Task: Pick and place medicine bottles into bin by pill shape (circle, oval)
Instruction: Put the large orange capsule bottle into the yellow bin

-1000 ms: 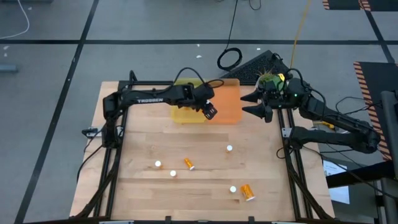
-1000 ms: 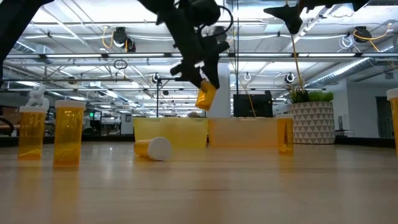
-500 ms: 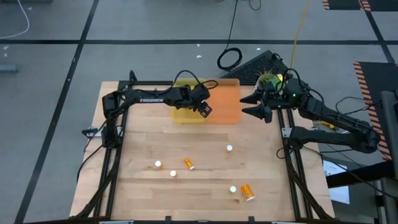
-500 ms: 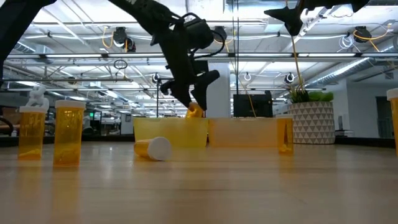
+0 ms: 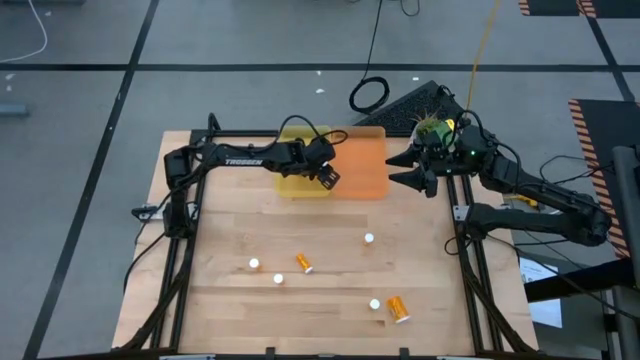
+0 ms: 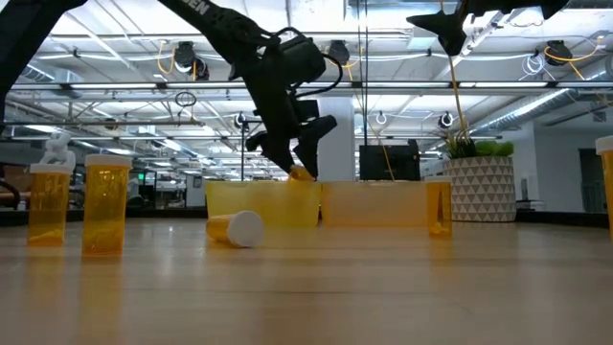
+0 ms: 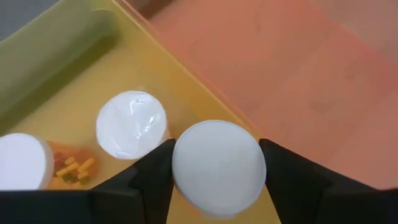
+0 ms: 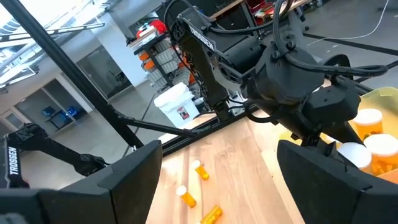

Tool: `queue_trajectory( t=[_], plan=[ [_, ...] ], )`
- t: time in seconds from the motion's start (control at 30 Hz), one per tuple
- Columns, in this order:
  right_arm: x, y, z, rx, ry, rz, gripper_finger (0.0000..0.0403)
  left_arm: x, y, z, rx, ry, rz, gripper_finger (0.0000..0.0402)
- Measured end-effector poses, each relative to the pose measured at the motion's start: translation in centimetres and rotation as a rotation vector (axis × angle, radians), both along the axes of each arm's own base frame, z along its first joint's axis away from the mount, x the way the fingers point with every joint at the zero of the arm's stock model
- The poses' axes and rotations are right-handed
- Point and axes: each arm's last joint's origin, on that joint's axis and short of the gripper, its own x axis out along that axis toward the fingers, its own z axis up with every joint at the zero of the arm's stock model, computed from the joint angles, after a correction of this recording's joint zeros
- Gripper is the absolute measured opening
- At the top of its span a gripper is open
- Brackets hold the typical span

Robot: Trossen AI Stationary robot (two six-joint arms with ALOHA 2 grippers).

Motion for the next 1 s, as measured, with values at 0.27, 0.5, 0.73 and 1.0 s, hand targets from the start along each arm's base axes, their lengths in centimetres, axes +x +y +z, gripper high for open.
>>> queue_trajectory(
  t=[0.27,0.5,0.73,1.0],
  plan=[
    [0.0,0.0,0.0,0.002,-0.001,-0.001,0.0313,-0.6,0.3,-0.3,-0.034,0.041,0.026,0.0262],
    [0.0,0.0,0.0,0.000,-0.004,-0.001,0.0313,-0.6,0.3,0.0,-0.057,0.026,0.016,0.0275],
    [0.0,0.0,0.0,0.001,-0.003,0.002,0.0313,-1.1,-1.5,5.4,-0.059,-0.091,0.001,0.0265],
    [-0.7,0.5,-0.8,0.144,0.095,0.045,0.0313,-2.8,-9.1,12.5,-0.189,-0.318,-0.164,0.0240]
  ],
)
